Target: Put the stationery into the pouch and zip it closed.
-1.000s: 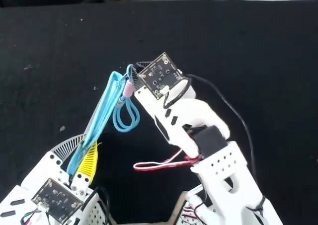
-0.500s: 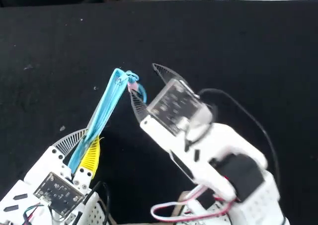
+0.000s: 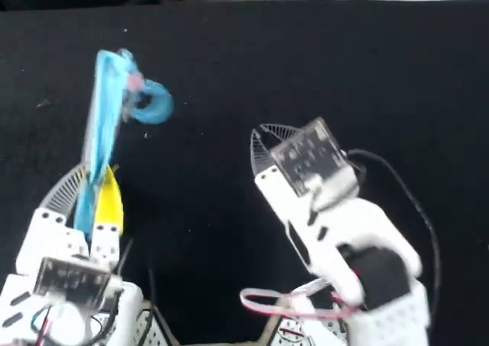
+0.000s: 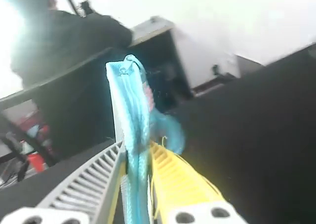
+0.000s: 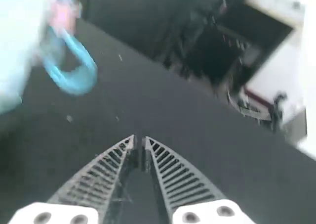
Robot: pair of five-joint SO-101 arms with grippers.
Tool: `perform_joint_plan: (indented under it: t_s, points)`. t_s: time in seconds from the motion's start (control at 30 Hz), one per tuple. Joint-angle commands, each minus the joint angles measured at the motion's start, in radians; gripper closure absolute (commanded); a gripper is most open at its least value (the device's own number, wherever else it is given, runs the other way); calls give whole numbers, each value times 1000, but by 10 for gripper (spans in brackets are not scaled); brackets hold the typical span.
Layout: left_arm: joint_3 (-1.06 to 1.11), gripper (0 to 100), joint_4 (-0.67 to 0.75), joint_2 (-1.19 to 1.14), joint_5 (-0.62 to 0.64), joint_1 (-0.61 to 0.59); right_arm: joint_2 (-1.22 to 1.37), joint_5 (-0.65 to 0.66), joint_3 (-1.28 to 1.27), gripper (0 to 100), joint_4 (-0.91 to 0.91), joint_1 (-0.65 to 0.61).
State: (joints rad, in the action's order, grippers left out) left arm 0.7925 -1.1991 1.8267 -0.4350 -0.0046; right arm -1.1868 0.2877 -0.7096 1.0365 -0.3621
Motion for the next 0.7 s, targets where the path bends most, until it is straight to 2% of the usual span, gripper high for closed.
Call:
perform_joint_plan:
  t_s: [0.0,0.23,0.33,0.5,0.67]
  points:
    - [68,970,149,-5,-8,-62,-22,-6,-166,987,-124,72]
    - [401,970,451,-11,-8,-71,-24,0,-374,987,-144,140]
    - [536,970,535,-11,-8,-62,-24,0,-449,987,-150,141]
    - [671,970,548,-11,-5,73,-24,0,-529,987,-160,135]
    - [716,963,551,-11,86,189,-24,-2,-662,987,-279,135]
